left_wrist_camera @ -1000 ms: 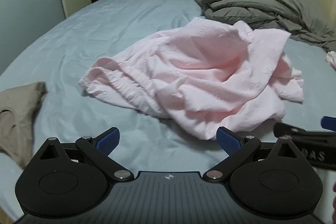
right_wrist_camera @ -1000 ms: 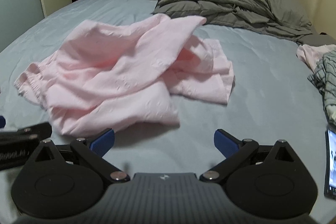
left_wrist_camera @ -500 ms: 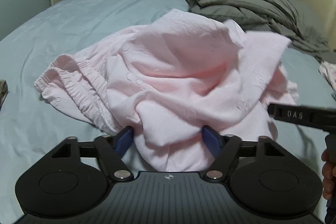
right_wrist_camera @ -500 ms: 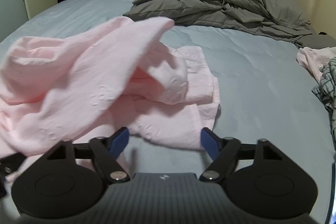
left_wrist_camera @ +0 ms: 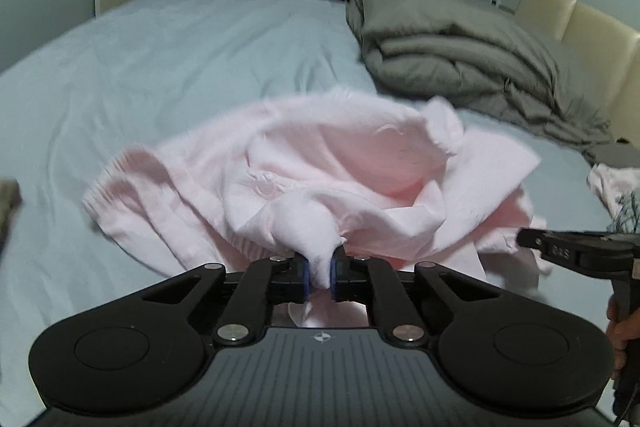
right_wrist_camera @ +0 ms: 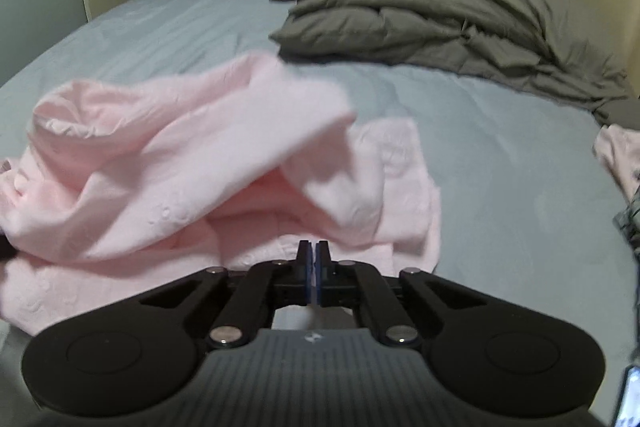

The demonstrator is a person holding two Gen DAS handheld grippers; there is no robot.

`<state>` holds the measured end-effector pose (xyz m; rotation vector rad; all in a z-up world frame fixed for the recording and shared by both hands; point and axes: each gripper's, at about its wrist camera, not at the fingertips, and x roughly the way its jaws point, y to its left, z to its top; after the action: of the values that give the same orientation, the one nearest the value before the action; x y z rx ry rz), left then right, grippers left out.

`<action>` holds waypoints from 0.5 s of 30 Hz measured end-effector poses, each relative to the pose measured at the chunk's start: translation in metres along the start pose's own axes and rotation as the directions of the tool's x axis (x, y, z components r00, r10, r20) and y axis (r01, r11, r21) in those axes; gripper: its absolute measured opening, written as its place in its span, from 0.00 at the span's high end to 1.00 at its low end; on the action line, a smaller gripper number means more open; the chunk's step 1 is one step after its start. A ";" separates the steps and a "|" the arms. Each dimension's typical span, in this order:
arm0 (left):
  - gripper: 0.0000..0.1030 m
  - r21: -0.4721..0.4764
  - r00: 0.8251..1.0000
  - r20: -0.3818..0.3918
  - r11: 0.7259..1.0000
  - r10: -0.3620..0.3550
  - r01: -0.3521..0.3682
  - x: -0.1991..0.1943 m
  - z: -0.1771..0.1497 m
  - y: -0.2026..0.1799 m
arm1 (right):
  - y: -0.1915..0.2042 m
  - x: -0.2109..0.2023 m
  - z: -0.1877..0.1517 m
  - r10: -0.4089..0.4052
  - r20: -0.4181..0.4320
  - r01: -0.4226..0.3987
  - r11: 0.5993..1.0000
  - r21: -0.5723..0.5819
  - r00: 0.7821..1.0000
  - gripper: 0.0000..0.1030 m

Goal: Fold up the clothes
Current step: 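Grasp the pink garment's elastic waistband with the left gripper while the right gripper grasps another edge, then lift the pink garment with both grippers and shake it out above the bed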

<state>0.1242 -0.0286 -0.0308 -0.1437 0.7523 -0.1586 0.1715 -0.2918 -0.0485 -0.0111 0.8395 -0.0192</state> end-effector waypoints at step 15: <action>0.96 0.099 0.979 0.196 0.993 0.050 -0.071 -0.126 0.099 0.043 | -0.063 -0.122 0.049 -0.185 0.165 0.198 0.978 -0.063 0.969 1.00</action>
<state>0.1057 0.0452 0.1169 -0.0345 0.5528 -0.1240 0.1255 -0.3521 0.0758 -0.1663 0.6768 -0.1652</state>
